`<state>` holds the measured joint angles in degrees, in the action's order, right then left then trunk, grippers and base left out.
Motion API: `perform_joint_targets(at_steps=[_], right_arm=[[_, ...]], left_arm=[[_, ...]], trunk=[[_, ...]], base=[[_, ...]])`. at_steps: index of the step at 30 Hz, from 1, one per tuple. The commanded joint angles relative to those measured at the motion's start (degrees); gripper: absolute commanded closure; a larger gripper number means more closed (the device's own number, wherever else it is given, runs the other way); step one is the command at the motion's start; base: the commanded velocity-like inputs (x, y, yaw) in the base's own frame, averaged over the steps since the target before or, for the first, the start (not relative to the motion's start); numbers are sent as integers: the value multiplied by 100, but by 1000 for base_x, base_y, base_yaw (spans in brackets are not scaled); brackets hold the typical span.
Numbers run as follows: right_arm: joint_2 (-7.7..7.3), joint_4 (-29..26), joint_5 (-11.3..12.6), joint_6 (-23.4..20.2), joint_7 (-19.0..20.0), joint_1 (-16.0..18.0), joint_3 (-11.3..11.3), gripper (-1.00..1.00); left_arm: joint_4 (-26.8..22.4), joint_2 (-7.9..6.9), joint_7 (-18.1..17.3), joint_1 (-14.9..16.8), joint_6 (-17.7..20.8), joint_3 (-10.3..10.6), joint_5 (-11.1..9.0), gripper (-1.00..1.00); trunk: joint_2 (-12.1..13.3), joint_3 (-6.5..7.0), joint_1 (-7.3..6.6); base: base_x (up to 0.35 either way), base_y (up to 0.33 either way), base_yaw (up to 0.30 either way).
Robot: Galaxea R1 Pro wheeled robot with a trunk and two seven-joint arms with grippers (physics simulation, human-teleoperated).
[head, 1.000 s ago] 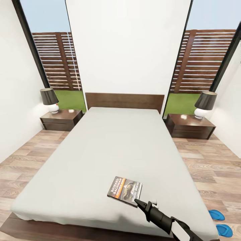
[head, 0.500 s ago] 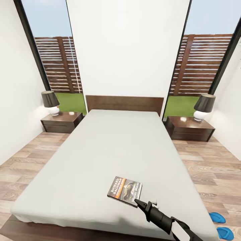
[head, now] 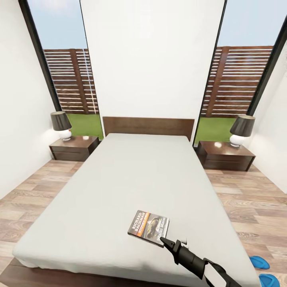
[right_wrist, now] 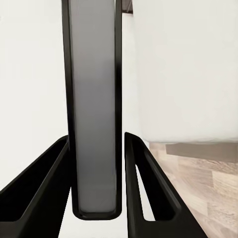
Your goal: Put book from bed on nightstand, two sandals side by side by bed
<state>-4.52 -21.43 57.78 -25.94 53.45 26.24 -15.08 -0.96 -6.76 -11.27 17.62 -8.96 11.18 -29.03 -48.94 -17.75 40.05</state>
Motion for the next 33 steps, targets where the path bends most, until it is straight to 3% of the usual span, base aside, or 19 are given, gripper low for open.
perform_joint_targets(at_steps=[1,21,28,33], right_arm=[[-5,0,60,-42,-1,4,-30,100],[-7,3,61,-37,-1,4,-30,100],[-253,20,58,52,-4,4,-30,100],[-297,422,56,74,-9,4,-35,100]], left_arm=[[8,-1,-24,5,-18,49,-59,-100],[8,43,-26,1,-18,57,-51,-100],[2,150,-37,-1,-18,59,-50,-100],[0,267,-41,2,-20,60,-50,-100]], trunk=[[-5,3,1],[-5,190,1],[-5,255,1],[-5,276,1]], base=[[0,0,0],[0,0,0],[0,0,0],[0,0,0]])
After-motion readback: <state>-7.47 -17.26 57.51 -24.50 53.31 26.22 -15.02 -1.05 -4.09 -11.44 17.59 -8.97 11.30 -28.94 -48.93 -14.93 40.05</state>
